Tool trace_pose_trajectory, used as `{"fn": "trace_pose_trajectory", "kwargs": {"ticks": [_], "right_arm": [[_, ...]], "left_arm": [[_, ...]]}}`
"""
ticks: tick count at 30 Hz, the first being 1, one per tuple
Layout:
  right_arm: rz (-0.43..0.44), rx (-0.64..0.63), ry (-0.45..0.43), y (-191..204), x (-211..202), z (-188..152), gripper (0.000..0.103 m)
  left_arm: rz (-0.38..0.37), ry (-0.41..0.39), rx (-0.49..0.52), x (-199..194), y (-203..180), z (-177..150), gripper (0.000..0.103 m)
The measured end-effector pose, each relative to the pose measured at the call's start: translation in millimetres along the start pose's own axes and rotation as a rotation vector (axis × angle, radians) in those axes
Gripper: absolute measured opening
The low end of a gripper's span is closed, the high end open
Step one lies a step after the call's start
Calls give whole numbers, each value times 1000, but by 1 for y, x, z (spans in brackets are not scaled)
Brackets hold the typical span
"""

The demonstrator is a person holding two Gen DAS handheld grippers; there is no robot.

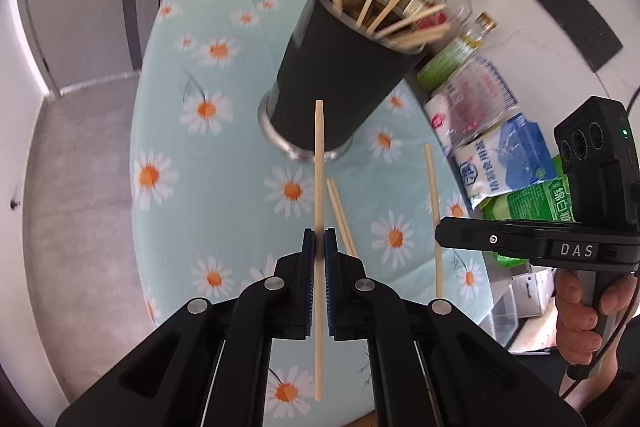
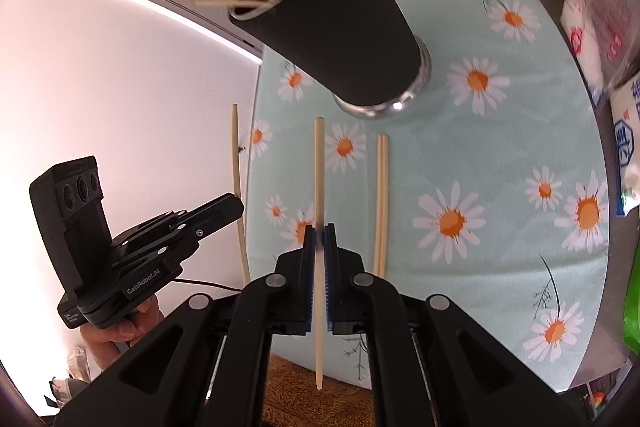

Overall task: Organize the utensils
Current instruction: 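Lift both held chopsticks up over the black cup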

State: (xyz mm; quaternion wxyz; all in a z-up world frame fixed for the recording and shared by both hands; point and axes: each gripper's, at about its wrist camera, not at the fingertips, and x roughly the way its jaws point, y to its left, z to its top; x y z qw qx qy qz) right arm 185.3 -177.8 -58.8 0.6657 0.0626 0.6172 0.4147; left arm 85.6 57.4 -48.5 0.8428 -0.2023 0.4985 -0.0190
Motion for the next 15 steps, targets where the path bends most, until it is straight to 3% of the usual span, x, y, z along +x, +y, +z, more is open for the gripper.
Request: {"fn": "trace_pose_trajectory", "kwargs": {"ticks": [15], "right_arm": [[-72,-218,-306,66,-57,40,5]], "left_arm": [[-55,-313,145,-70,-24,57,4]]}}
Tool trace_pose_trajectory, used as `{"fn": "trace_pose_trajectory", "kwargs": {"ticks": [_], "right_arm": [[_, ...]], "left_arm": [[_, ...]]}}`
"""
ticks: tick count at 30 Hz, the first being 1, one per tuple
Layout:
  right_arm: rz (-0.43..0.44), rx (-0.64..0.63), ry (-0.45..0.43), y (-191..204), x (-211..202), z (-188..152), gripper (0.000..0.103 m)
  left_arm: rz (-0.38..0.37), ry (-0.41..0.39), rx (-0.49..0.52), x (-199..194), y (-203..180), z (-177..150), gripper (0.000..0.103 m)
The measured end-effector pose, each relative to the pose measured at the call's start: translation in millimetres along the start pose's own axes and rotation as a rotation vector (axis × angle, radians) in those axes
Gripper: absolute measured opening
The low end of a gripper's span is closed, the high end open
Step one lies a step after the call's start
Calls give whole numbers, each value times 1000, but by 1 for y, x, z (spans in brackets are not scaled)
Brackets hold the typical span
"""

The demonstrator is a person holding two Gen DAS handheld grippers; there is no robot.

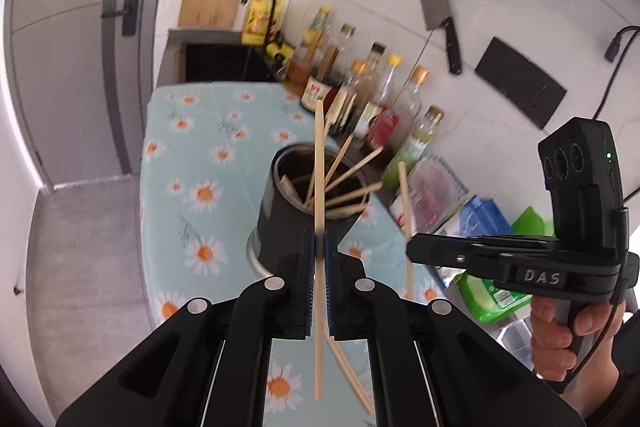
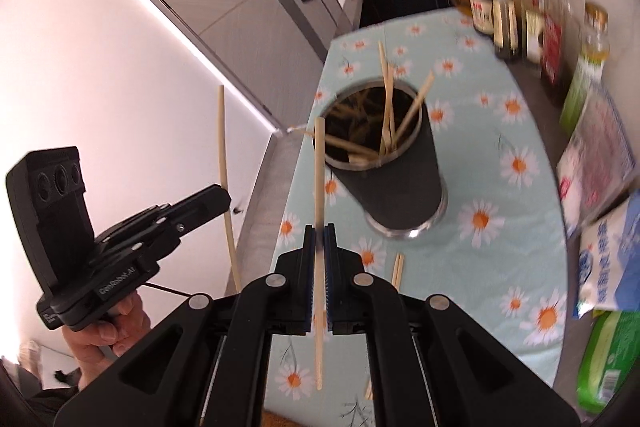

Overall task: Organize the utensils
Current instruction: 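Lift both held chopsticks up over the black cup, then open both tools to drop the chopsticks into the black cup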

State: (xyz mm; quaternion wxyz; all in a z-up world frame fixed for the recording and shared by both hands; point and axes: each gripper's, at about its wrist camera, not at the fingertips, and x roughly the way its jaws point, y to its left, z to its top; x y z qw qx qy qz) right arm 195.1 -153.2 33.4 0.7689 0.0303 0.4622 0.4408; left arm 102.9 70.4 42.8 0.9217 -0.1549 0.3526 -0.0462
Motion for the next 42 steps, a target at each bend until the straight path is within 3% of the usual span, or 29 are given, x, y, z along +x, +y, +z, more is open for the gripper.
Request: {"fn": "trace_pose_trajectory", "kwargs": {"ticks": [7,13,18,23,28,34,35,36,37,39,42], "right_arm": [[-46,-72,-153,12,-23,31,5],[-26,-88,-269,12,-40,58,5],[-16,-113,-348,7,-41,79,5],[46,-88,-405,-3,-39,94,5],[76,-88,-458,-8,-35,104,5],[53,-91,-505,-17,-23,111,6],[62,-85,-503,-20,-21,111,7],[65,-76,-495,-22,-19,111,21],[61,-62,-491,-25,-17,111,27],[58,-52,-482,-28,-15,111,30],[58,-48,-483,-29,-17,109,30]], "left_arm": [[-46,-116,90,-1,-17,33,4],[-96,-195,136,-2,-27,53,4],[-91,-282,102,4,-16,71,4],[-64,-292,95,22,-5,80,4],[-94,-342,68,33,4,86,4],[-101,-365,45,49,13,88,5],[-92,-362,39,52,15,87,5],[-84,-357,35,54,16,88,6],[-77,-344,25,57,18,88,6],[-78,-332,6,59,22,88,22],[-78,-335,-8,57,25,88,25]]}}
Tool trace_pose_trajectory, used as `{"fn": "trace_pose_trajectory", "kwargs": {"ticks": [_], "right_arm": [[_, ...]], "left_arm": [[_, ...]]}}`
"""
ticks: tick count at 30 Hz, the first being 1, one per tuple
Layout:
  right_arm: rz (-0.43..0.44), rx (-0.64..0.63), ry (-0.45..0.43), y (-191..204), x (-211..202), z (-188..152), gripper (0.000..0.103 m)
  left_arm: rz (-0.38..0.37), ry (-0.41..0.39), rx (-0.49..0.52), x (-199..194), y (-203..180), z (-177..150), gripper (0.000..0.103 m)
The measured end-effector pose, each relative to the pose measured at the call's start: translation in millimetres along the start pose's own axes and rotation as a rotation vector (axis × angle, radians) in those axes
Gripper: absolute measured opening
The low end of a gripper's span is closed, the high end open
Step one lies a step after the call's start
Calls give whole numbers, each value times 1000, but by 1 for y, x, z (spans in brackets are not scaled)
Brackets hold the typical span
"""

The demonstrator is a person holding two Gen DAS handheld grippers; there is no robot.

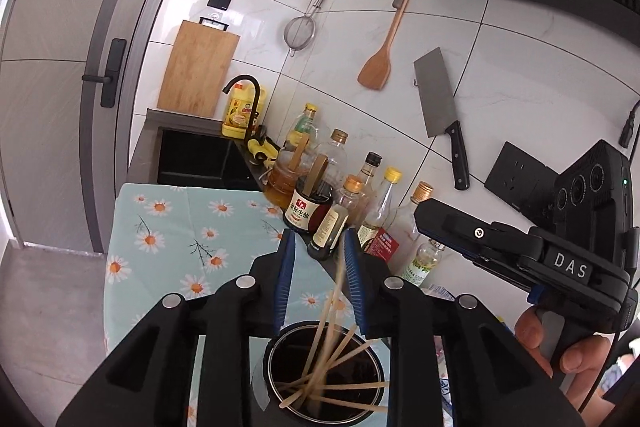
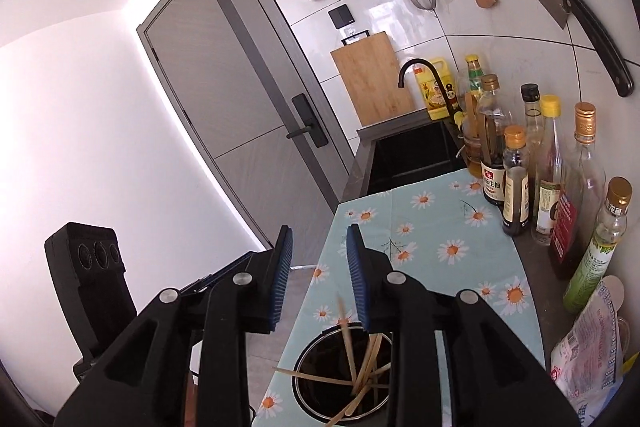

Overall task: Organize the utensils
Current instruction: 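Open both tools to drop the chopsticks into the black cup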

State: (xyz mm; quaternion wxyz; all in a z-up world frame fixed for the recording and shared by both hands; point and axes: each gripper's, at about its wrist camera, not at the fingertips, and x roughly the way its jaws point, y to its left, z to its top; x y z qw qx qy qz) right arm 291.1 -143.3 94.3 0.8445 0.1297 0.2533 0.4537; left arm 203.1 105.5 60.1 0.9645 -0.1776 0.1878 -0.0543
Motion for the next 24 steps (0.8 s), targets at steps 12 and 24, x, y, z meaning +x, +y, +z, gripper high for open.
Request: {"fn": "trace_pose_trajectory", "kwargs": {"ticks": [12,24], "right_arm": [[2,-8,4,11,-17,-9,30],[-10,-9,-34,14,-44,-7,30]], "left_arm": [[6,10,-5,-17,-4,-3,28],[-1,18,4,-24,-13,-6,35]]}}
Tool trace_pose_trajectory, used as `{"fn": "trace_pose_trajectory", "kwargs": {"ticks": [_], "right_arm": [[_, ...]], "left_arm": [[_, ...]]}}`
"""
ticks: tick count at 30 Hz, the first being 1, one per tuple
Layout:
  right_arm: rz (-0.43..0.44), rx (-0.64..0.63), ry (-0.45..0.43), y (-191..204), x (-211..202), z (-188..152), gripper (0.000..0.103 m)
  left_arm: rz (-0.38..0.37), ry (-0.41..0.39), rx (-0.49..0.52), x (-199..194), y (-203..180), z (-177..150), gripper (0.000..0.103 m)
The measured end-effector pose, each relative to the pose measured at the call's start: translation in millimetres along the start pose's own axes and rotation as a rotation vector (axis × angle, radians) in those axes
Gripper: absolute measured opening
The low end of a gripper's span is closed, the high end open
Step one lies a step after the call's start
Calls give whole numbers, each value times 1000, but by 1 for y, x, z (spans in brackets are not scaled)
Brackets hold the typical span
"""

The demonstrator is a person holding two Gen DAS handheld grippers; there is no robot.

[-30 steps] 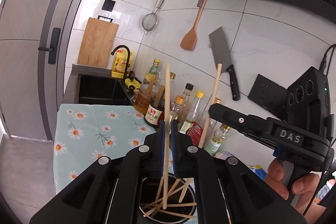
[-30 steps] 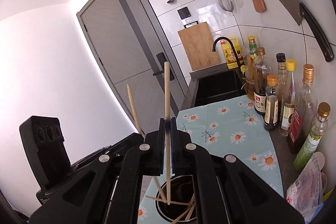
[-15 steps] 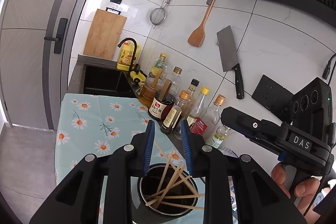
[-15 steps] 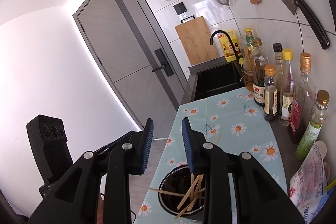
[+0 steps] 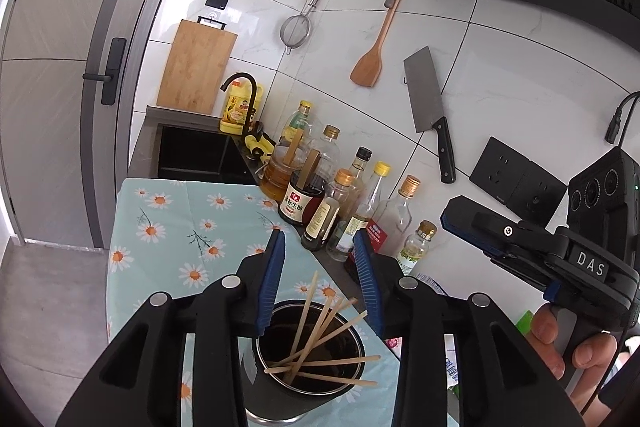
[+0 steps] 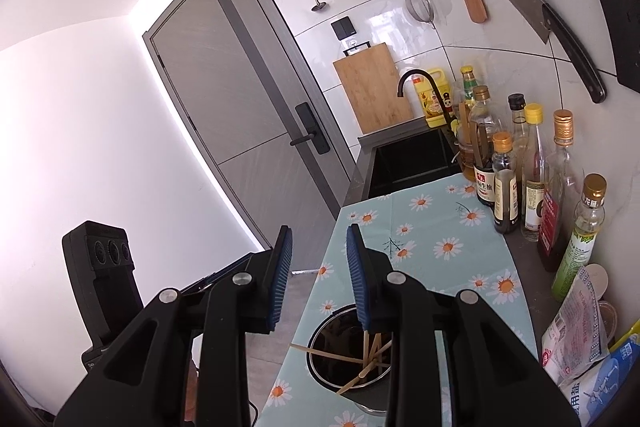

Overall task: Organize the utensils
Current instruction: 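Open both tools to drop the chopsticks into the black cup, then lower the right tool to a wooden chopstick beside the cup and close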

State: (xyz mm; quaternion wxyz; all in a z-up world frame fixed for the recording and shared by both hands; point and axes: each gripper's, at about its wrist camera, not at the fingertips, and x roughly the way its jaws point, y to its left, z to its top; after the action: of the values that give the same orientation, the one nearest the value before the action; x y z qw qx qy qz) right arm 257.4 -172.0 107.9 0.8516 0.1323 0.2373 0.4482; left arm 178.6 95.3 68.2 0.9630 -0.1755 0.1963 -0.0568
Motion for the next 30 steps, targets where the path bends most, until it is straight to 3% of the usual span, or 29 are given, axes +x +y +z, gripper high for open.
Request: {"fn": "trace_pose_trajectory", "kwargs": {"ticks": [18,30], "right_arm": [[-19,21,31,-8,-2,-9,32],[-111,18,157,-24,-4,-50,32]], "left_arm": [[8,14,-12,-1,6,-4,35],[-1,25,-25,-4,11,-9,35]]}}
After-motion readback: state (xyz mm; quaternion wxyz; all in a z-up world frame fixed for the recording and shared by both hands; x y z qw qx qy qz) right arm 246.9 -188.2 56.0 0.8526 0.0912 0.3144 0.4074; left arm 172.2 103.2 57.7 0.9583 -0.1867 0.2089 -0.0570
